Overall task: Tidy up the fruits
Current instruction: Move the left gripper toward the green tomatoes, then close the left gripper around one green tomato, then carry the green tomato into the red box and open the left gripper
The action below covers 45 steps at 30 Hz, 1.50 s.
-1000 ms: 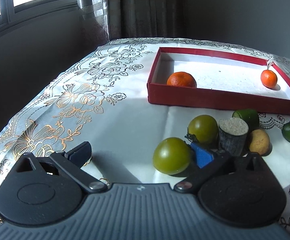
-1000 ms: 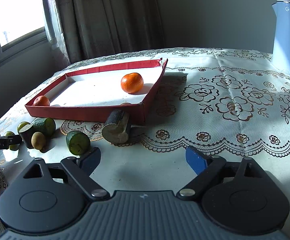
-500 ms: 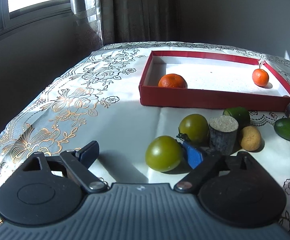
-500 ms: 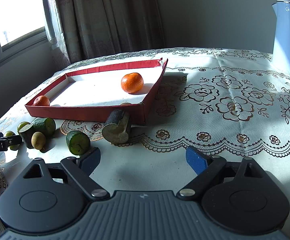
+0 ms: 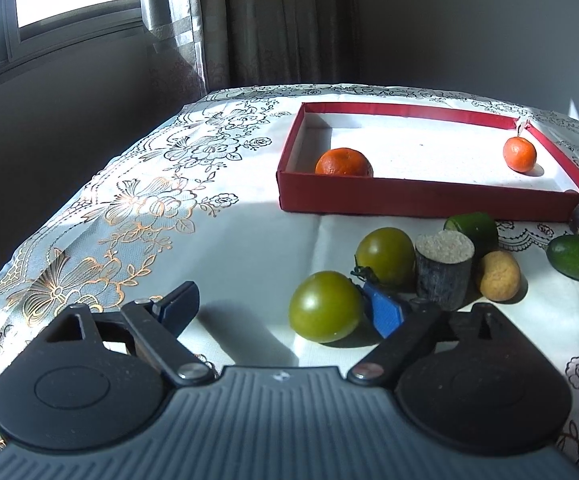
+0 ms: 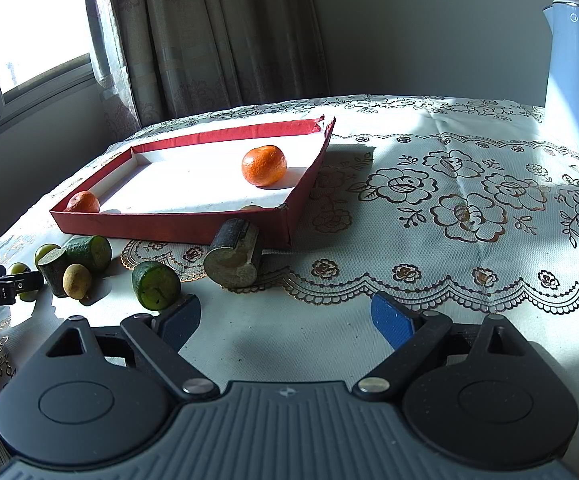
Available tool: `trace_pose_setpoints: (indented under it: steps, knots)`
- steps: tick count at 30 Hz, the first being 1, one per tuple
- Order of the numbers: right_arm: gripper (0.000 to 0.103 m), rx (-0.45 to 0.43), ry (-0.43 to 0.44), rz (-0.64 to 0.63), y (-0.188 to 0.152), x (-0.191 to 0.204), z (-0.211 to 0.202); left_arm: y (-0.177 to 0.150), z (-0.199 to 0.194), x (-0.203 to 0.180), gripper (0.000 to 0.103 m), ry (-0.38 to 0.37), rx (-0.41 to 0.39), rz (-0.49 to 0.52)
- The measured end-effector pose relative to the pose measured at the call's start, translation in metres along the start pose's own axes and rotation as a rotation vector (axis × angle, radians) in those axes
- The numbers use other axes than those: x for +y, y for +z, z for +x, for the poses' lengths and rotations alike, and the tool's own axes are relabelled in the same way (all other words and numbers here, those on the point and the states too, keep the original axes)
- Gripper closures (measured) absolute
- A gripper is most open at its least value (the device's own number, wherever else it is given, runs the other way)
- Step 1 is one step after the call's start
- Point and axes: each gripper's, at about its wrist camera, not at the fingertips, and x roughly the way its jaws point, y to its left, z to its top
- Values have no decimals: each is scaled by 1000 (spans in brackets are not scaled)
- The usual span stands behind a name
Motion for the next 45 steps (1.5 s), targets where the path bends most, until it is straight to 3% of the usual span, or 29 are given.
trace_pose_setpoints:
  steps: [9, 17, 33, 40, 45]
  knots:
    - [10, 0, 0, 0, 0, 0, 0, -3, -5, -1, 31, -34, -7, -9]
    - [10, 0, 0, 0, 0, 0, 0, -6, -14, -2, 68, -84, -11, -2]
    - [10, 0, 1, 0, 0, -1, 0, -13, -29, 4, 70, -107, -50, 2]
    - [10, 0, 3, 2, 0, -1, 0, 8, -44, -14, 70, -136, -119, 36]
    - [9, -2, 12, 9, 0, -1, -1, 27, -33, -37, 70, -125, -139, 64]
